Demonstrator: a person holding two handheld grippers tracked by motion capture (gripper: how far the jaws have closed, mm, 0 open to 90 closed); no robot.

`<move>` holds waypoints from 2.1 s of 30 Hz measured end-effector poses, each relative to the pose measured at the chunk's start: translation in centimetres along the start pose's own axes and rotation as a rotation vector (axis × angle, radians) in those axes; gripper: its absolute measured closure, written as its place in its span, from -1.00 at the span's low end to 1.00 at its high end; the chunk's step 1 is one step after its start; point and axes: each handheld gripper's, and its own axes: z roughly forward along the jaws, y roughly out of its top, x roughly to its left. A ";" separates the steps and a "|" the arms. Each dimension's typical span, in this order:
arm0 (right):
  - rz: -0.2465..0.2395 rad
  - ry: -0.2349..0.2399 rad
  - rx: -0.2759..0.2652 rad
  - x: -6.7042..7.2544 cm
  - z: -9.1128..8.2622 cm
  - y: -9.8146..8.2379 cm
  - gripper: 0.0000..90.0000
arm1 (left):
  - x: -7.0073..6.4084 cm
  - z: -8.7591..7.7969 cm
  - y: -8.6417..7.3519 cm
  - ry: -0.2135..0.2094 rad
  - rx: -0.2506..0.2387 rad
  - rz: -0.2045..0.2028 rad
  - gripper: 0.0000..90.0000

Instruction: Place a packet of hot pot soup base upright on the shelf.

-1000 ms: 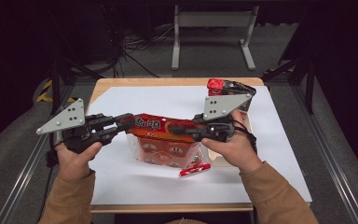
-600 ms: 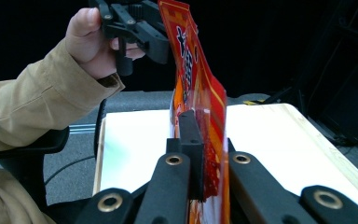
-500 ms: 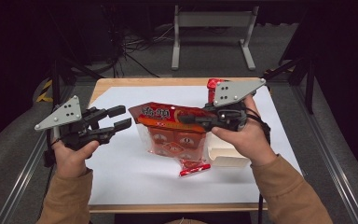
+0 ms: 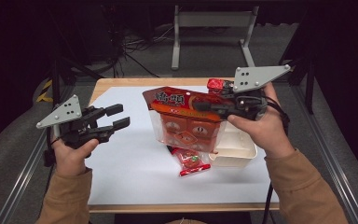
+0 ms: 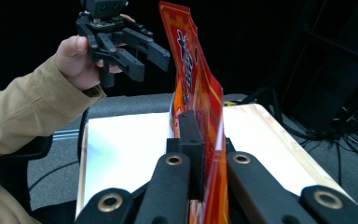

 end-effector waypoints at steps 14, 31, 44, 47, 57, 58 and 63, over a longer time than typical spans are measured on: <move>0.007 -0.079 0.010 -1.3 -2.9 0.0 0.99 | 0.6 0.2 -0.4 0.005 0.026 -0.017 0.03; 0.039 -0.177 0.013 -3.7 -5.6 -1.6 0.99 | 0.7 0.7 -0.7 0.005 0.048 -0.040 -0.06; 0.031 -0.234 0.018 -5.4 -6.5 -3.0 0.99 | 0.9 1.1 -0.9 0.003 0.076 -0.053 -0.12; 0.040 -0.247 0.014 -5.8 -6.7 -3.6 0.99 | 1.0 1.2 -1.0 0.004 0.079 -0.054 -0.13; 0.081 -0.269 0.016 -6.7 -6.7 -5.4 0.99 | 1.0 1.2 -1.1 0.002 0.089 -0.053 -0.13; 0.088 -0.273 0.019 -6.7 -6.6 -5.5 0.99 | 1.0 1.3 -1.1 0.002 0.088 -0.056 -0.13; 0.108 -0.303 0.028 -6.9 -6.6 -6.4 0.99 | 1.1 1.3 -1.1 0.002 0.090 -0.057 -0.13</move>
